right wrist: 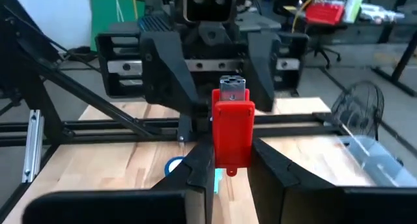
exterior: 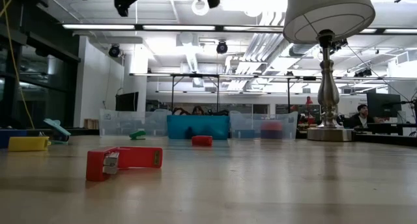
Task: Pick and place Stapler, Stapler remover, tape
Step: Put the bottom right red stapler into the left transparent bin
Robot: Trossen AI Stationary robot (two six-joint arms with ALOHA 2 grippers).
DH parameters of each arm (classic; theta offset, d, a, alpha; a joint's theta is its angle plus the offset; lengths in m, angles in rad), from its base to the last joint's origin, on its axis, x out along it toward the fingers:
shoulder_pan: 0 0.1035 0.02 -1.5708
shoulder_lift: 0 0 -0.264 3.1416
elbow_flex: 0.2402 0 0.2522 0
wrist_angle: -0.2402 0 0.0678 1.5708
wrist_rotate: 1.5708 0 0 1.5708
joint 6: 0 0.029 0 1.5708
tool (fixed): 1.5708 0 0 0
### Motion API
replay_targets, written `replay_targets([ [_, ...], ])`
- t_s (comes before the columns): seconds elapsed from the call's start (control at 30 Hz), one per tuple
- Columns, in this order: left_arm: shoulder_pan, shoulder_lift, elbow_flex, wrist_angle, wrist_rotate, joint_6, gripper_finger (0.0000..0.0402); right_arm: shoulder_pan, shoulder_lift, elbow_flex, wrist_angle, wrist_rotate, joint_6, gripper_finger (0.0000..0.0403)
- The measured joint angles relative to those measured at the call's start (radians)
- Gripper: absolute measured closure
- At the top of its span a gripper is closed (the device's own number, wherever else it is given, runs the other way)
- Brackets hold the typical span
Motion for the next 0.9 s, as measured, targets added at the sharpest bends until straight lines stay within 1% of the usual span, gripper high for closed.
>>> replay_targets([
  [0.13,0.0,0.048,0.042,0.0,0.0,-0.001,0.0197,-0.001,0.0,0.007,0.001,-0.014,-0.033,0.0347],
  [0.37,0.0,0.107,0.102,0.001,0.004,0.0,0.0197,-0.02,0.0,0.007,0.0,-0.061,-0.033,0.0347],
  [0.53,0.0,0.127,0.117,0.001,0.013,-0.002,0.0197,-0.026,-0.001,0.007,0.001,-0.086,-0.04,0.0347],
  [0.67,0.0,0.126,0.122,0.007,0.018,-0.003,0.0199,-0.028,-0.002,0.007,0.001,-0.087,-0.041,0.0347],
  [0.77,0.0,0.126,0.122,0.006,0.019,-0.002,0.0214,-0.028,-0.002,0.007,0.001,-0.087,-0.056,0.0347],
  [0.9,0.0,0.126,0.122,0.002,0.031,-0.002,0.0256,-0.03,-0.002,0.007,0.002,-0.087,-0.057,0.0347],
])
